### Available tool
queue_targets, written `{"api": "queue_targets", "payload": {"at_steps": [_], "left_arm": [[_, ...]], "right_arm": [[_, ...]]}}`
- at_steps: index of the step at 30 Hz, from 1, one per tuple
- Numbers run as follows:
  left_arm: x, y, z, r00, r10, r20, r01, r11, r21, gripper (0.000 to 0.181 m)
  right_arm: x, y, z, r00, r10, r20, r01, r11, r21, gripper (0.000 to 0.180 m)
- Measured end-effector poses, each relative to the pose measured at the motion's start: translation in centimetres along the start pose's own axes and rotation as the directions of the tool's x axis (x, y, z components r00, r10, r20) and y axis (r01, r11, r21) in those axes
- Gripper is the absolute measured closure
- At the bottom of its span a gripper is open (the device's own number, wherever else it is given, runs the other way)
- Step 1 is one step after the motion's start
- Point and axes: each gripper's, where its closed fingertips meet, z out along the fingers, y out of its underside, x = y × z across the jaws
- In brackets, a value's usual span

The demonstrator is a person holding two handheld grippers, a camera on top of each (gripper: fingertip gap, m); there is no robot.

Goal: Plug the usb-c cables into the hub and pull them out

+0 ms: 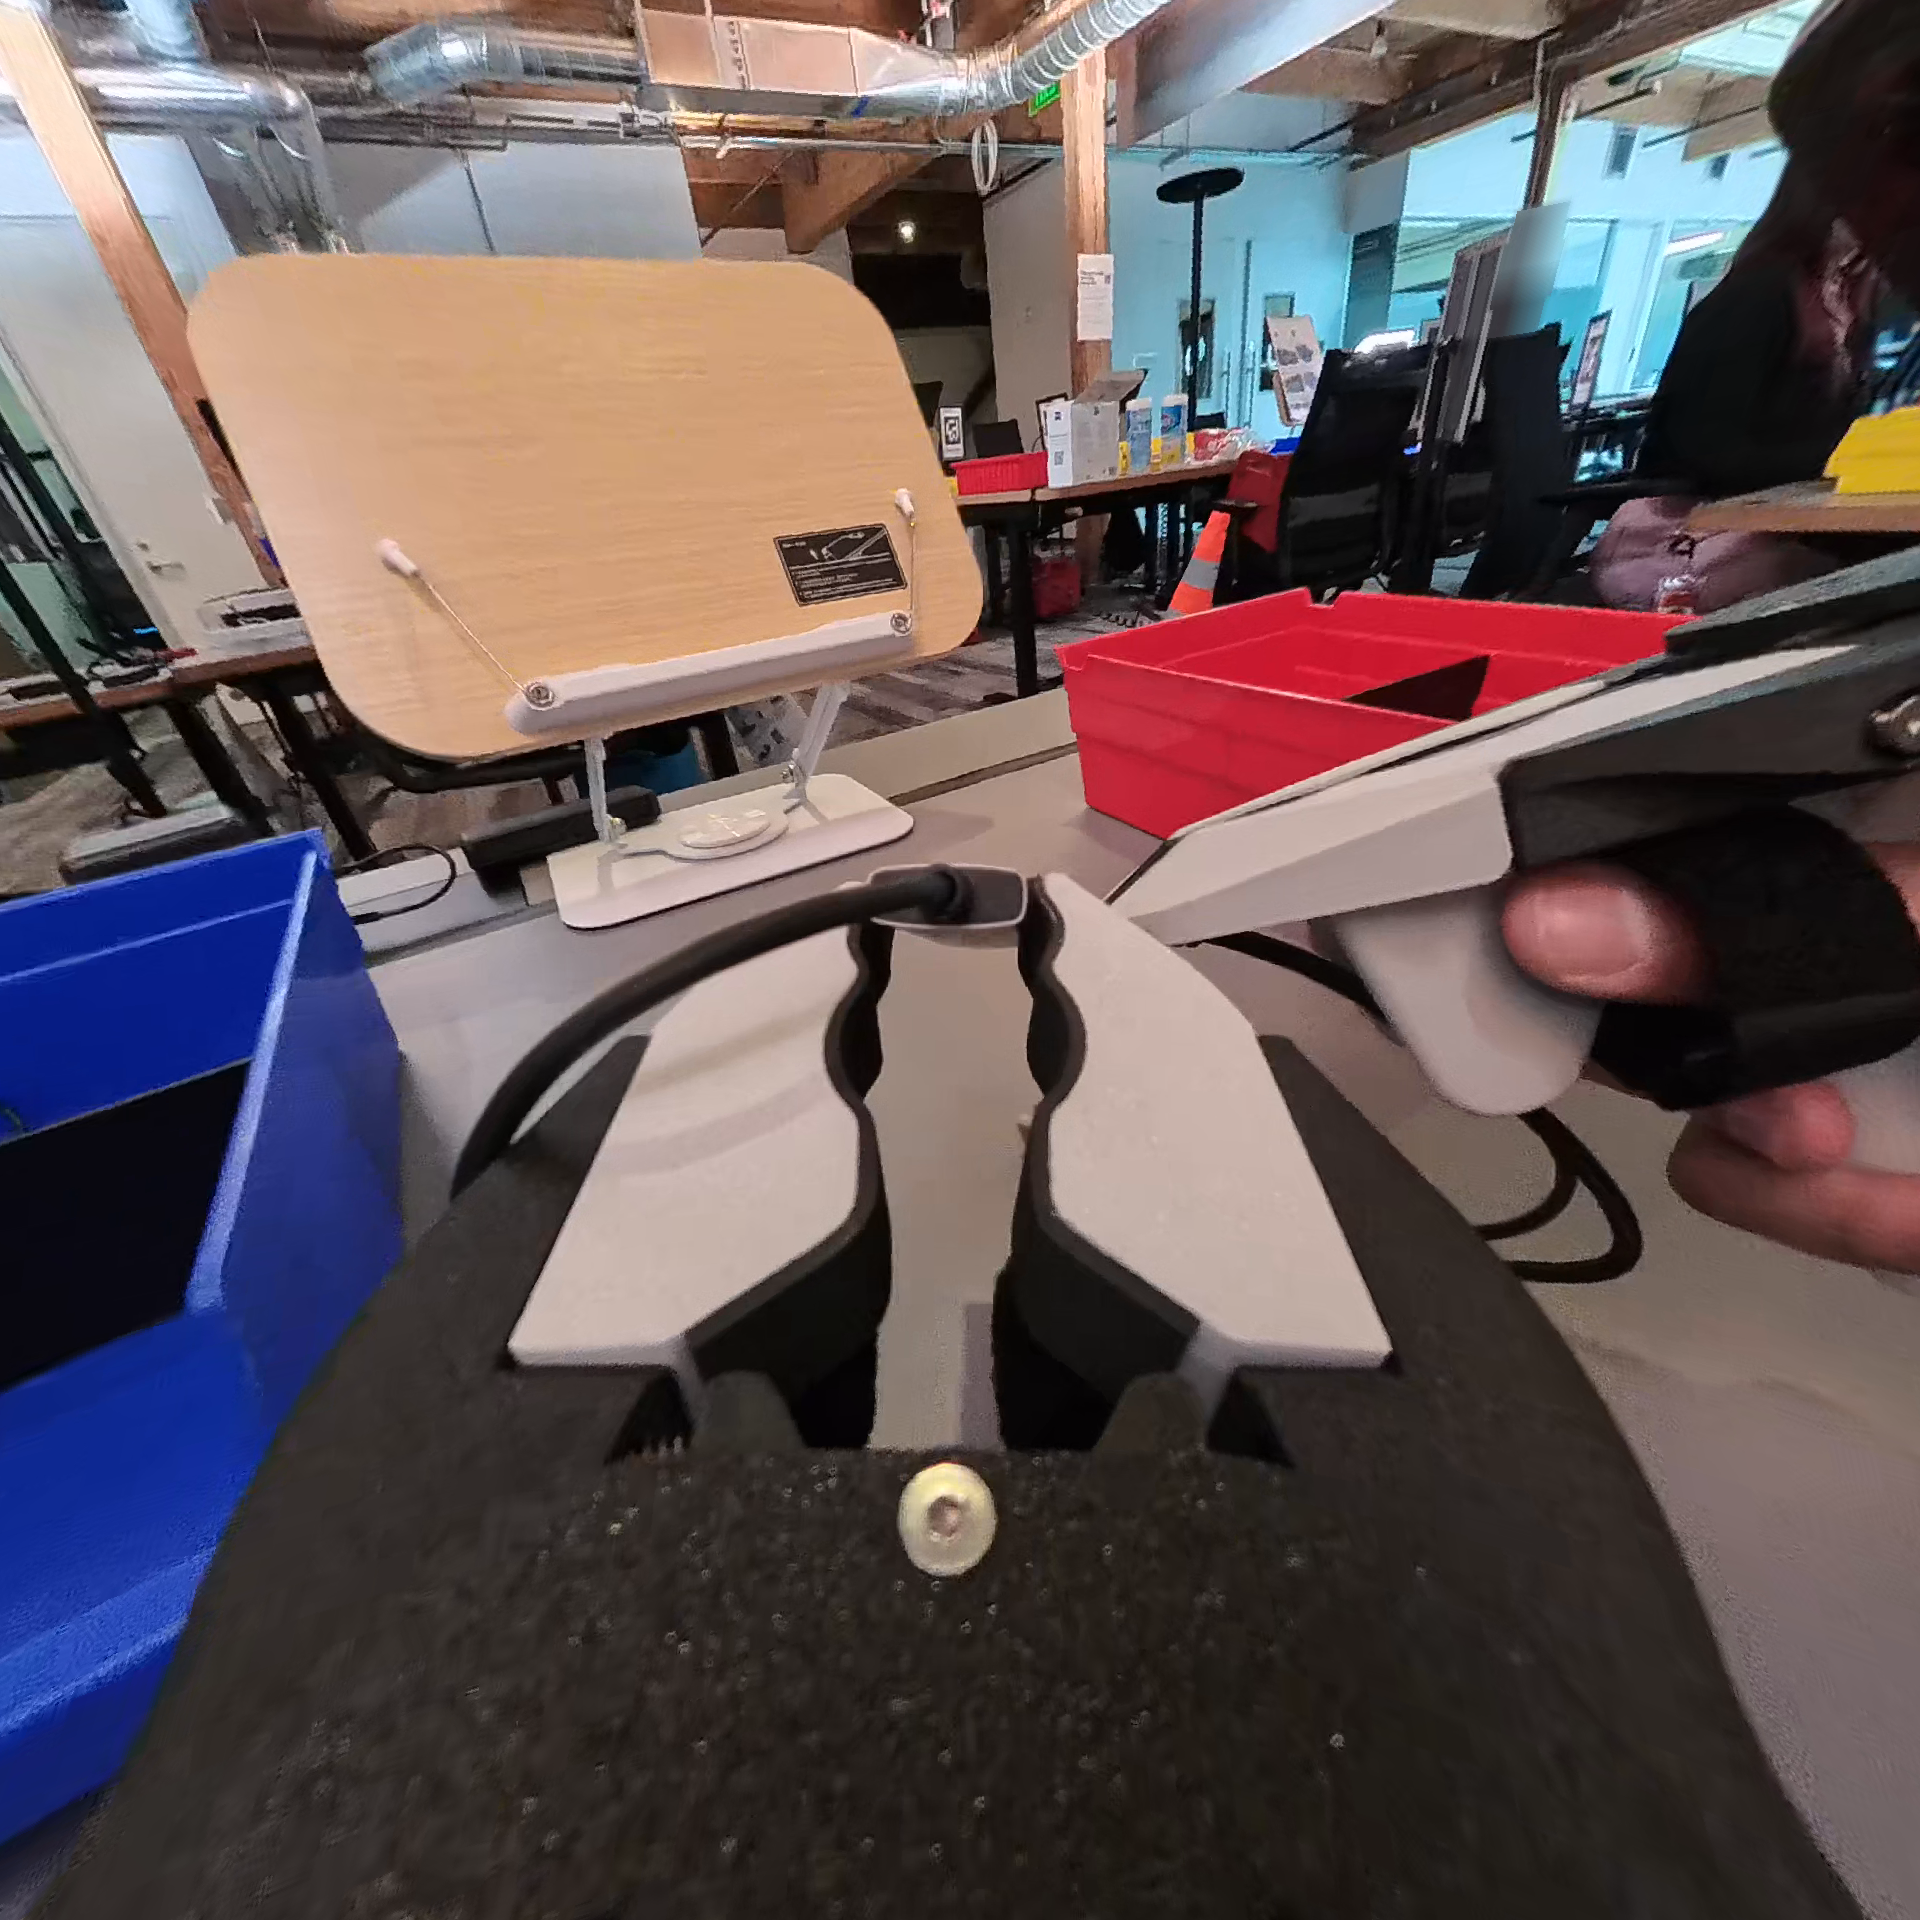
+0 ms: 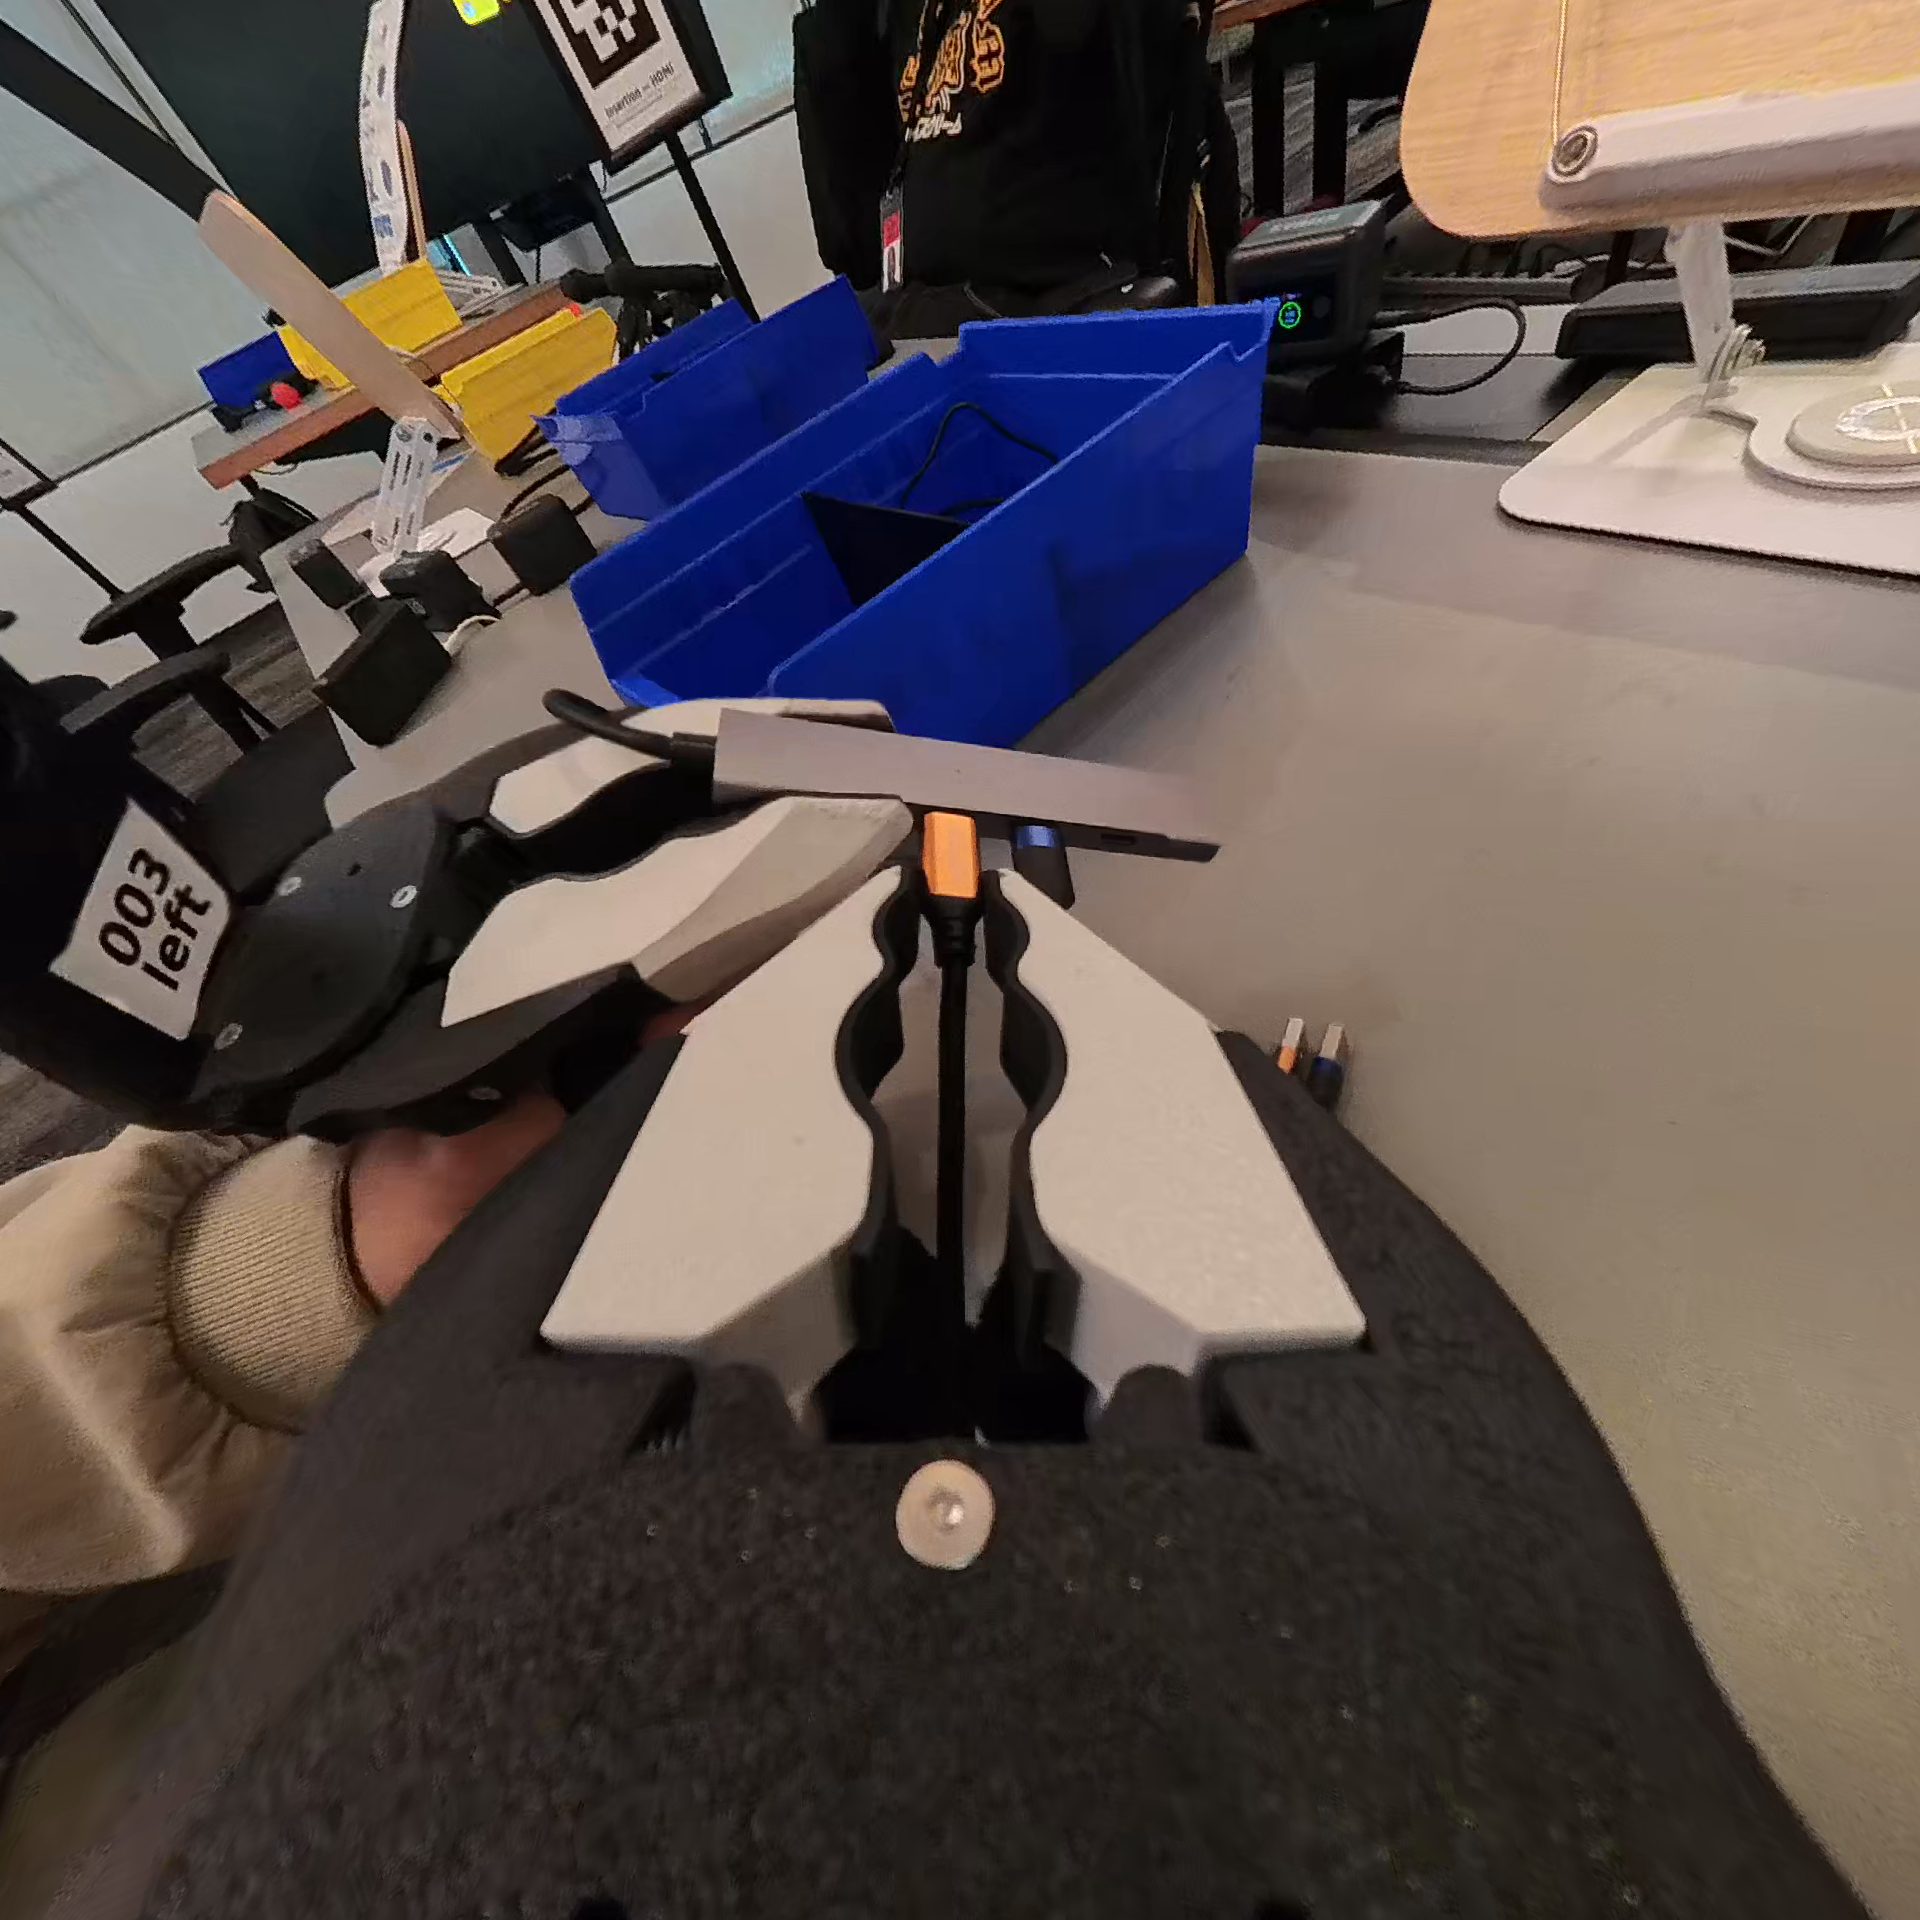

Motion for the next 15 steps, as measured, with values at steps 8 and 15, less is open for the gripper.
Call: {"api": "queue_targets", "payload": {"at_steps": [8, 15], "left_arm": [[1.4, 0.7, 0.8, 1.000, 0.022, -0.002, -0.022, 0.998, -0.053, 0.156], [3.5, 1.6, 1.9, 0.997, 0.060, -0.051, -0.065, 0.992, -0.106, 0.156]], "right_arm": [[0.8, 0.8, -1.0, 0.974, 0.222, 0.038, -0.220, 0.974, -0.048, 0.168], [2.4, 2.1, -2.8, 0.940, 0.340, 0.020, -0.340, 0.940, -0.020, 0.168]]}}
